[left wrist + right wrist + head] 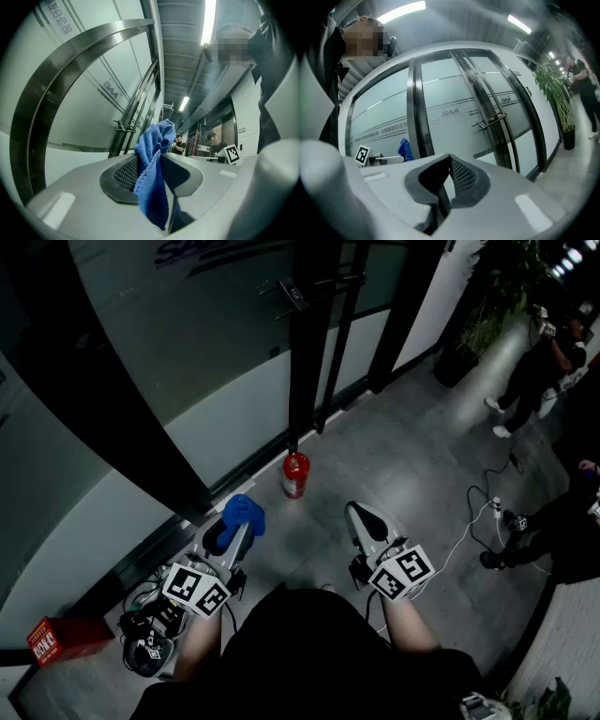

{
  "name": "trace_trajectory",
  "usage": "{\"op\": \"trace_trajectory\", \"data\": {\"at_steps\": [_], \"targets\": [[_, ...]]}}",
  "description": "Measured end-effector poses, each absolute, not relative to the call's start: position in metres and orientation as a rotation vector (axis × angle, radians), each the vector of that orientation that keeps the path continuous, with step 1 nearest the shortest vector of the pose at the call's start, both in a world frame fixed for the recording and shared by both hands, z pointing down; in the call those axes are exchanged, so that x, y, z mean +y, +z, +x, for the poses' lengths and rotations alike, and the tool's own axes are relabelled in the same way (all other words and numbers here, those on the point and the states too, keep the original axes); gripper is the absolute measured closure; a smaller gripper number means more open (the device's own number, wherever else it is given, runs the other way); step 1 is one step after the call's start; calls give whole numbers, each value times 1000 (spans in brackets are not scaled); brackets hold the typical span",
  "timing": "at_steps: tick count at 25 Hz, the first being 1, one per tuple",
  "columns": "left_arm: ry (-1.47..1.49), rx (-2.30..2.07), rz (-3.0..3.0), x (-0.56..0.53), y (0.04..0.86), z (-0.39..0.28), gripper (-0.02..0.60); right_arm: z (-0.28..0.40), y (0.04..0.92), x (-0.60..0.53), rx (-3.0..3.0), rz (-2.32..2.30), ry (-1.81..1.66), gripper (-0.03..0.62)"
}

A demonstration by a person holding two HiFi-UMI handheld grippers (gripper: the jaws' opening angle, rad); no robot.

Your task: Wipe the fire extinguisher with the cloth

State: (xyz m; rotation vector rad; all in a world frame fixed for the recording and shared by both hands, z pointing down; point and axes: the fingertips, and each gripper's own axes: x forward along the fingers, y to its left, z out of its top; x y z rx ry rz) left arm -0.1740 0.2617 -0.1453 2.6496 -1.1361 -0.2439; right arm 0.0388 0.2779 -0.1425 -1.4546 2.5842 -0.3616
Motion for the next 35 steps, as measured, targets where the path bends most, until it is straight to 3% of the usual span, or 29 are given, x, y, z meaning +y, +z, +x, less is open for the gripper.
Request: {"op": "trace_trajectory", "data": {"at_steps": [9, 18, 35], "targets": [[-219, -1079, 2650, 258, -133, -187, 446, 12, -136, 276, 2604, -1462, -362, 591], [-191, -1134, 2632, 211, -122, -167, 446, 41, -123, 221, 2597, -1457, -365, 591], [-156, -1273, 2633, 37, -122, -49, 446, 169, -124, 38, 2670, -1361, -348, 591]]}}
